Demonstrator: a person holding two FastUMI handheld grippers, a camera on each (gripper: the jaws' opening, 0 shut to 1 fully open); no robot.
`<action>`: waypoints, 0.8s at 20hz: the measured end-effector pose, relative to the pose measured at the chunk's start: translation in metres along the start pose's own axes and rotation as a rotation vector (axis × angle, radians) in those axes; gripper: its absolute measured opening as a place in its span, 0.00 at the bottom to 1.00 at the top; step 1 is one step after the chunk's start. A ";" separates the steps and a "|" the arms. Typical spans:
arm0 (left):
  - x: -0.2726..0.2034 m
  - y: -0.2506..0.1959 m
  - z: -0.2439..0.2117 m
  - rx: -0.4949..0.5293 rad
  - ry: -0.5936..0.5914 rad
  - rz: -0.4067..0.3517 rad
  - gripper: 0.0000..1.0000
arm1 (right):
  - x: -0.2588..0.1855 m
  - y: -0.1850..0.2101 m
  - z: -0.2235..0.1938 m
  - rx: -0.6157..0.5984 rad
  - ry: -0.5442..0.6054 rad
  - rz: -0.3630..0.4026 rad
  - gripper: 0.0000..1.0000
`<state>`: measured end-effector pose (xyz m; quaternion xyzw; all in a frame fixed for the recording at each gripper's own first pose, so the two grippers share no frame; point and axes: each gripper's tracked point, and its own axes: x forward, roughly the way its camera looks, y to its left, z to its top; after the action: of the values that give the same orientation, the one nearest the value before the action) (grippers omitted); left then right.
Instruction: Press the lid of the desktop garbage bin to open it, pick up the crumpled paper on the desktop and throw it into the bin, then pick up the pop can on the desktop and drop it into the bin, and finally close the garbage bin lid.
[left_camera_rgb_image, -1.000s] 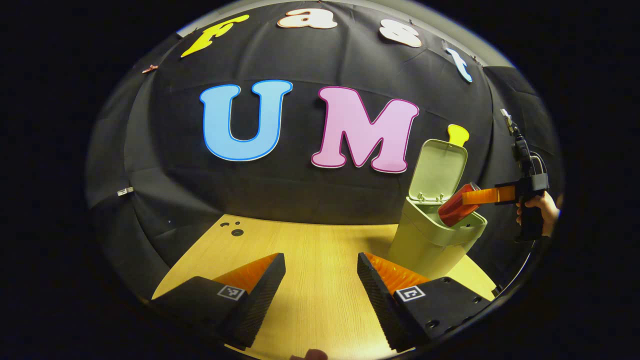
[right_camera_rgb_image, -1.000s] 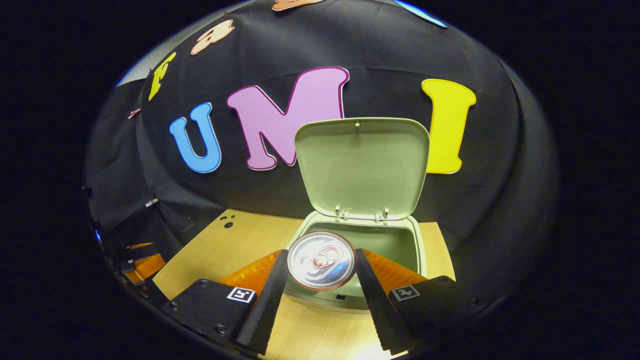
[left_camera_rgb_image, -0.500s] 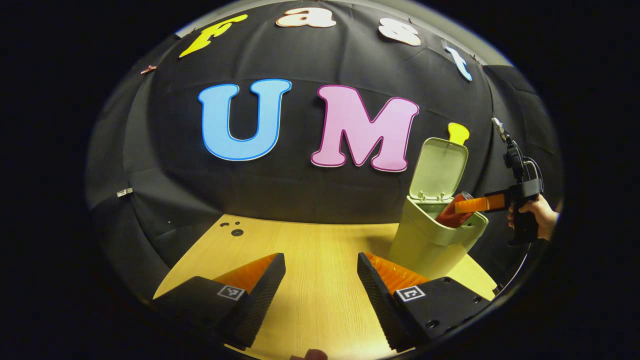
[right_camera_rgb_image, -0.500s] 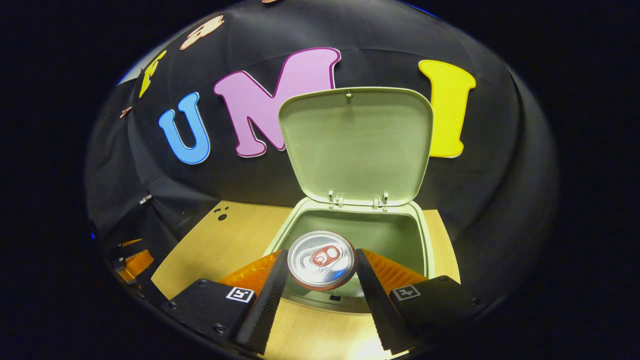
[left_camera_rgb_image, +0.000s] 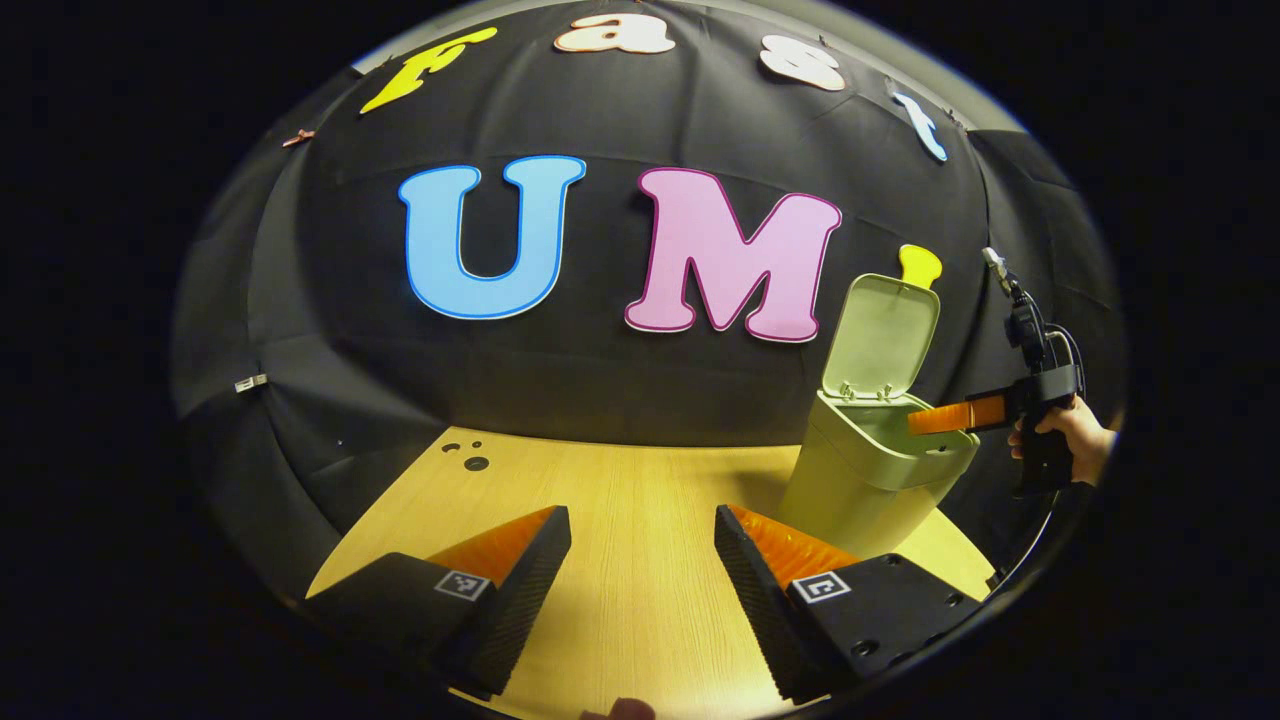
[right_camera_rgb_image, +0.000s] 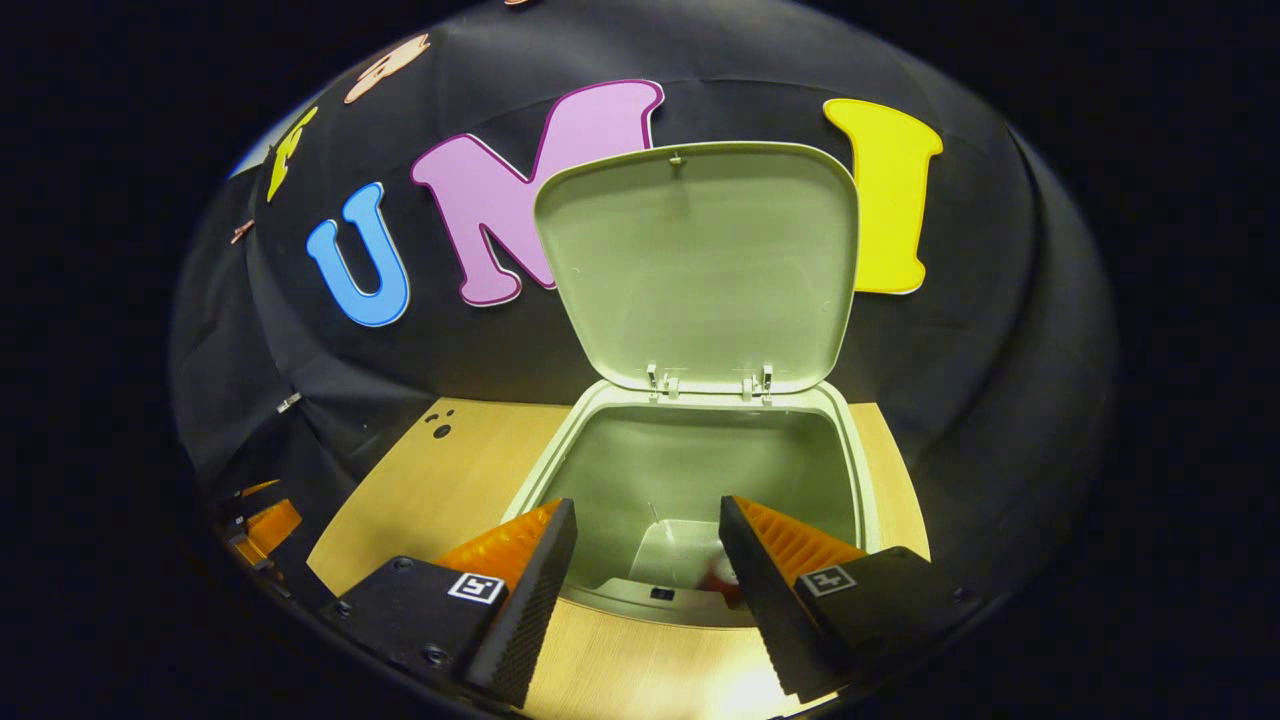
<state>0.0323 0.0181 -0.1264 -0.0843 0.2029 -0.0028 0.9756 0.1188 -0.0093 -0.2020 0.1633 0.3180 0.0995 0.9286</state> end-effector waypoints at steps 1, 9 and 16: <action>0.000 -0.001 0.000 0.000 -0.001 0.000 0.94 | -0.002 0.000 0.001 0.001 -0.005 0.001 0.92; 0.000 -0.003 -0.001 0.003 0.004 -0.008 0.94 | -0.024 0.006 0.026 0.017 -0.080 0.007 0.98; 0.000 -0.004 -0.001 0.001 0.004 -0.010 0.94 | -0.059 0.016 0.082 -0.020 -0.219 0.007 0.99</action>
<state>0.0317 0.0144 -0.1265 -0.0851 0.2042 -0.0081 0.9752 0.1231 -0.0308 -0.1019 0.1648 0.2129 0.0874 0.9591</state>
